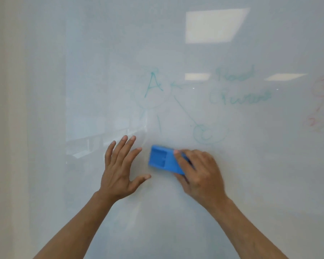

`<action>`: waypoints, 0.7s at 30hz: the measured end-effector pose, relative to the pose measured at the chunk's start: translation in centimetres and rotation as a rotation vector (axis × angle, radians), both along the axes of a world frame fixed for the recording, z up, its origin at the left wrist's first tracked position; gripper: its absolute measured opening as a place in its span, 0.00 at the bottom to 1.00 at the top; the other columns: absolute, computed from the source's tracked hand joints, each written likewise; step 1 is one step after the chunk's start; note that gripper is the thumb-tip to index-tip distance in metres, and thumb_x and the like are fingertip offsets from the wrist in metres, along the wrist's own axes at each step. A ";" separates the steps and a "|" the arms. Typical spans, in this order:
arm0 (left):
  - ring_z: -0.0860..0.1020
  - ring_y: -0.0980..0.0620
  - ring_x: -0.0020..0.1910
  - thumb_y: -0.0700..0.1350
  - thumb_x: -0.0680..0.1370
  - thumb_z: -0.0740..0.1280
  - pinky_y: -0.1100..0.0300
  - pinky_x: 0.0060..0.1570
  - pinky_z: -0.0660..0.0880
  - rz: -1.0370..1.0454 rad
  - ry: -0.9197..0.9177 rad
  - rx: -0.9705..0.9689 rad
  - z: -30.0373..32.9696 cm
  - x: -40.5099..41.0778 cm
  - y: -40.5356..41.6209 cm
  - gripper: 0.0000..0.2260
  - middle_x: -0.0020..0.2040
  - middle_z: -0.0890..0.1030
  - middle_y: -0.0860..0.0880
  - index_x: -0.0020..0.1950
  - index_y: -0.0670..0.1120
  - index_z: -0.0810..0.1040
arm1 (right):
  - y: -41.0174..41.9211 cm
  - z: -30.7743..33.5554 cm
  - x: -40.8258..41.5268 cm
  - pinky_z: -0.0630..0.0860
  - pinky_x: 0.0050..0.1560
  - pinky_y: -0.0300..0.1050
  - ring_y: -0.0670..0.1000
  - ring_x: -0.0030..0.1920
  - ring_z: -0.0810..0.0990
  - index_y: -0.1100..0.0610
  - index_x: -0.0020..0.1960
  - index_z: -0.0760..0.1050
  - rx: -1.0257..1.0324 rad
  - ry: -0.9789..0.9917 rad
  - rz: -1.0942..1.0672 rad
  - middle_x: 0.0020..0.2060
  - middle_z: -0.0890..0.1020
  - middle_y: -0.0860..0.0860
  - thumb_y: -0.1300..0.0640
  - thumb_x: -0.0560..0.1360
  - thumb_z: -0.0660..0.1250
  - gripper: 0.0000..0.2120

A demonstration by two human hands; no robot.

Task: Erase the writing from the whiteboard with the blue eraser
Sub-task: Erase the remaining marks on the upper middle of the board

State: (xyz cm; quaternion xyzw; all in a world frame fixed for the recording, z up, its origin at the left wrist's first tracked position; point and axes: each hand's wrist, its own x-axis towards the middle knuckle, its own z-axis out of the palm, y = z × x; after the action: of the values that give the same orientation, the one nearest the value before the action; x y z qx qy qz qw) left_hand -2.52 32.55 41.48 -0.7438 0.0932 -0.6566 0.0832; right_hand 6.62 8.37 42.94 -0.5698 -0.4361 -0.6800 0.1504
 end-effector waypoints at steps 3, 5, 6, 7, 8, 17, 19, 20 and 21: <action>0.59 0.43 0.78 0.55 0.82 0.57 0.41 0.75 0.54 0.009 -0.069 -0.178 0.2 0.7 -0.8 0.23 0.77 0.63 0.45 0.74 0.45 0.65 | -4.3 2.4 1.6 0.73 0.52 0.55 0.62 0.48 0.80 0.63 0.63 0.79 0.261 0.105 -0.037 0.52 0.82 0.61 0.52 0.75 0.72 0.21; 0.58 0.45 0.78 0.52 0.82 0.55 0.41 0.75 0.55 0.035 -0.078 -0.328 0.2 1.2 -1.3 0.23 0.77 0.63 0.45 0.74 0.43 0.65 | -6.7 3.5 2.5 0.72 0.52 0.56 0.63 0.50 0.79 0.63 0.64 0.77 0.443 0.197 -0.056 0.53 0.82 0.61 0.51 0.75 0.73 0.23; 0.58 0.46 0.78 0.52 0.83 0.55 0.41 0.75 0.55 0.052 -0.069 -0.365 0.1 1.4 -1.4 0.23 0.77 0.63 0.45 0.75 0.43 0.65 | -7.4 3.9 2.7 0.72 0.53 0.56 0.63 0.51 0.78 0.63 0.66 0.75 0.517 0.251 -0.050 0.54 0.81 0.61 0.51 0.75 0.73 0.24; 0.58 0.46 0.78 0.52 0.83 0.55 0.41 0.75 0.54 0.067 -0.060 -0.376 -0.1 1.6 -1.4 0.24 0.77 0.63 0.45 0.75 0.42 0.65 | -7.6 3.9 2.8 0.72 0.53 0.56 0.63 0.52 0.77 0.62 0.67 0.74 0.570 0.293 -0.041 0.55 0.81 0.61 0.51 0.75 0.74 0.25; 0.58 0.46 0.78 0.52 0.83 0.54 0.42 0.76 0.54 0.078 -0.055 -0.371 -0.3 1.8 -1.4 0.24 0.77 0.63 0.44 0.76 0.42 0.64 | -7.3 3.7 2.7 0.71 0.54 0.56 0.63 0.53 0.77 0.62 0.67 0.73 0.596 0.306 -0.034 0.55 0.80 0.61 0.51 0.75 0.74 0.26; 0.56 0.46 0.79 0.52 0.84 0.52 0.44 0.77 0.50 0.127 -0.071 -0.321 -1.0 2.8 -0.4 0.24 0.79 0.61 0.45 0.78 0.45 0.59 | -0.7 -7.2 0.0 0.72 0.50 0.53 0.59 0.46 0.82 0.60 0.65 0.72 -0.033 0.028 -0.049 0.50 0.84 0.59 0.51 0.75 0.71 0.22; 0.56 0.46 0.79 0.53 0.84 0.52 0.44 0.77 0.50 0.125 -0.077 -0.320 -1.0 2.8 -0.3 0.24 0.79 0.60 0.45 0.78 0.45 0.59 | -1.4 -7.1 0.3 0.71 0.51 0.52 0.59 0.47 0.83 0.59 0.65 0.72 -0.068 -0.011 -0.064 0.51 0.84 0.58 0.51 0.75 0.70 0.22; 0.56 0.46 0.79 0.53 0.84 0.52 0.44 0.77 0.51 0.126 -0.083 -0.322 -1.0 2.9 -0.3 0.24 0.79 0.60 0.45 0.78 0.45 0.60 | -2.0 -6.4 0.6 0.71 0.51 0.53 0.59 0.48 0.82 0.59 0.65 0.73 -0.047 -0.010 -0.065 0.51 0.84 0.58 0.51 0.76 0.69 0.22; 0.57 0.46 0.79 0.53 0.84 0.52 0.43 0.77 0.51 0.127 -0.086 -0.322 -1.0 3.0 -0.3 0.24 0.79 0.60 0.45 0.78 0.45 0.60 | -2.7 -5.5 0.9 0.72 0.51 0.54 0.59 0.49 0.80 0.60 0.65 0.74 0.004 0.008 -0.062 0.51 0.84 0.59 0.50 0.76 0.69 0.22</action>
State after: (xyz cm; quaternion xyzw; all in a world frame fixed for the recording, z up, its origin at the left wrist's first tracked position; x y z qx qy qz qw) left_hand 0.43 32.27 40.45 -0.7232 -0.0639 -0.6876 0.0083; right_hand 7.55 5.65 37.48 -0.5855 -0.4165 -0.6828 0.1322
